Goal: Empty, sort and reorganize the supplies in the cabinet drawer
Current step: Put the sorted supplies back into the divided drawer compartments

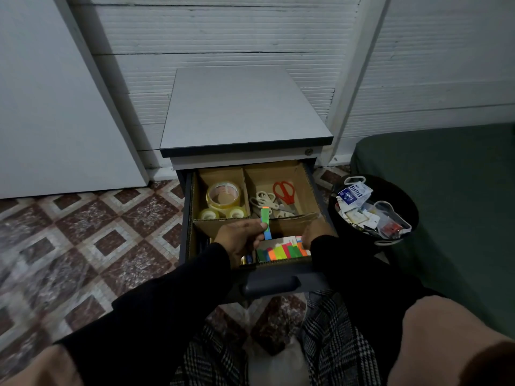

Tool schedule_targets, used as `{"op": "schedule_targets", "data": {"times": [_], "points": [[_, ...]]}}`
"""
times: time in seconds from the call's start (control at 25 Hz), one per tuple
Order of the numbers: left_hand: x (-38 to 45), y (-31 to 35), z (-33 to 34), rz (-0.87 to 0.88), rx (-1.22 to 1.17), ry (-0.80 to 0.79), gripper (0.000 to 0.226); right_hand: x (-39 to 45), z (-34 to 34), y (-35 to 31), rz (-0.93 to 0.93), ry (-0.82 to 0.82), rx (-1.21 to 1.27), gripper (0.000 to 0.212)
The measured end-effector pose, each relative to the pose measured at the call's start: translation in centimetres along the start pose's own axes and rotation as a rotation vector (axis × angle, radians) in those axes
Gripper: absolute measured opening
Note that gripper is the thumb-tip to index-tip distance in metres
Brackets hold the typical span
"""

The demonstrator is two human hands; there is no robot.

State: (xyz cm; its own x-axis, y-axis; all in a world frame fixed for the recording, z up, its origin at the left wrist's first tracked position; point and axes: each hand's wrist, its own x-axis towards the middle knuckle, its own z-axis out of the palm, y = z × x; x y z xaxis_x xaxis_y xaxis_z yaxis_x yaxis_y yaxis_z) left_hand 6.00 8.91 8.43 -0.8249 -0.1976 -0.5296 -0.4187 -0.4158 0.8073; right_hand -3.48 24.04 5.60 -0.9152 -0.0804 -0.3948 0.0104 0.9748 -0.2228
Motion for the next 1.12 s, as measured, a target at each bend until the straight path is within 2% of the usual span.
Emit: {"op": "schedule_targets", "data": {"times": [0.08, 0.16, 0.2, 0.28, 0.4, 0.56, 0.8, 1.04, 1.12], "points": [[-0.3, -0.1, 0.4, 0.008, 0.007, 0.016, 0.006, -0.5, -1.0, -0.7, -0.037, -0.037, 0.379, 0.013], [-0.8, -0.1, 0.8, 0.002, 0.006, 0.029, 0.005, -1.8, -2.3, -1.3, -0.109, -0.203, 0.881, 0.011], [-1.1, 0.0, 1.0, -0.007, 0.006, 0.030, 0.006, -2.7, -2.9, -1.5, -0.152, -0.283, 1.042, 0.013], [-1.5, 0.1, 1.2, -0.017, 0.019, 0.015, 0.010, -4.0, -3.6, -1.8, -0.191, -0.377, 1.201, 0.010], [-2.0, 0.2, 1.7, 0.012, 0.046, -0.014, 0.020, -4.9, -3.6, -1.5, -0.187, -0.392, 1.307, 0.010], [-1.9, -0.2, 2.2, 0.044, 0.107, -0.011, 0.026, -5.3, -3.7, -1.2, -0.178, -0.327, 1.385, 0.014], [-2.0, -0.4, 3.1, 0.061, 0.126, 0.023, 0.005, -5.6, -4.3, -0.2, -0.142, -0.358, 1.382, 0.014], [-1.7, -0.7, 4.0, 0.067, 0.173, 0.012, 0.004, -5.4, -4.0, 0.3, -0.118, -0.291, 1.416, 0.021], [-1.5, -0.7, 4.1, 0.065, 0.167, 0.013, 0.015, -5.3, -3.9, 0.3, -0.109, -0.266, 1.437, 0.022]]}}
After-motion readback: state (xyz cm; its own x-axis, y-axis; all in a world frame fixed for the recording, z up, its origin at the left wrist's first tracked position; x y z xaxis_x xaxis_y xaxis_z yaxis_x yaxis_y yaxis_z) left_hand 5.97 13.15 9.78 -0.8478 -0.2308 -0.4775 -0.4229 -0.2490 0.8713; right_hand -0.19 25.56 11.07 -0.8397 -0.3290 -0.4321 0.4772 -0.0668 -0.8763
